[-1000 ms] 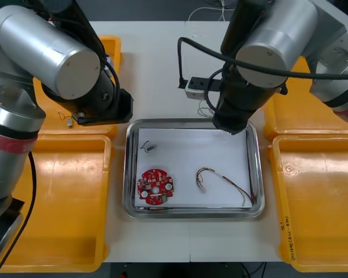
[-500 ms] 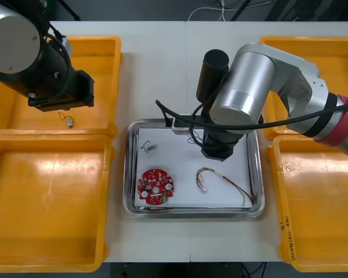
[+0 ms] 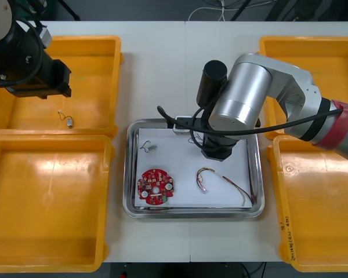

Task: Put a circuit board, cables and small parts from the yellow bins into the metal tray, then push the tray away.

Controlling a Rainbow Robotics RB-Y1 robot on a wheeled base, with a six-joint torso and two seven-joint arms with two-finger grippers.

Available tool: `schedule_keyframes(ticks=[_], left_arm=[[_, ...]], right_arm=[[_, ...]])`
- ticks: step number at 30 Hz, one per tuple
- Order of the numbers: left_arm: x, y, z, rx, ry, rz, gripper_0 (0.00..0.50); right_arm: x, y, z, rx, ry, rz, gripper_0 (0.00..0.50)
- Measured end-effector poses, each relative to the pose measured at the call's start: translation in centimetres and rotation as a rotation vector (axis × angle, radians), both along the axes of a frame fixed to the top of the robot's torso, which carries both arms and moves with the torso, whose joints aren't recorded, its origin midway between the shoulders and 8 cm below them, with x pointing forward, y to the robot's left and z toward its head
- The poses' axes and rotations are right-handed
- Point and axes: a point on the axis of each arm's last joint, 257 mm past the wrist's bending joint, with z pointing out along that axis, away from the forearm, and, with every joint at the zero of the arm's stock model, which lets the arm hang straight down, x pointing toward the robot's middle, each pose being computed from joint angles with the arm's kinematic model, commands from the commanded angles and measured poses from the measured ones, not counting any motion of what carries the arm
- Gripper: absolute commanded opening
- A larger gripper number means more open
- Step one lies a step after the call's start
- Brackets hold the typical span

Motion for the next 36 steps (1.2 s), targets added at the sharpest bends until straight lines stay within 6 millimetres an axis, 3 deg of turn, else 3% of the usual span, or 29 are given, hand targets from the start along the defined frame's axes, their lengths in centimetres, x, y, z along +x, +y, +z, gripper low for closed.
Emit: schedule_keyframes(ticks=[7, 12, 13, 14, 15, 17, 25, 36], left_arm=[[1.0, 2.6, -0.9, 0.019, 0.02, 0.07, 0.5], [2.1, 3.4, -1.5, 0.049, 0.006, 0.015, 0.5], [2.3, 3.5, -1.6, 0.052, 0.004, 0.005, 0.5], [2.4, 3.6, -1.7, 0.053, 0.005, 0.0, 0.5], [2.5, 3.7, -1.9, 0.053, 0.007, -0.001, 0.5], [2.7, 3.9, -2.3, 0.045, 0.012, 0.006, 0.5], [3.4, 4.4, -4.1, 0.006, 0.033, 0.032, 0.5], [3.4, 3.6, -6.5, 0.047, 0.064, 0.002, 0.5]], right_arm=[[0.8, -0.4, -0.2, 0.011, -0.011, -0.018, 0.0], [0.9, -0.4, -0.2, 0.015, -0.014, -0.017, 0.0], [0.9, -0.4, -0.2, 0.015, -0.014, -0.017, 0.023], [0.9, -0.4, -0.2, 0.015, -0.014, -0.017, 0.084], [0.9, -0.4, -0.2, 0.015, -0.014, -0.017, 0.252], [0.9, -0.4, -0.2, 0.015, -0.014, -0.018, 0.5], [0.9, -0.5, -0.2, 0.011, -0.013, -0.019, 0.5], [0.4, -1.3, -0.1, -0.013, -0.005, -0.037, 0.5]])
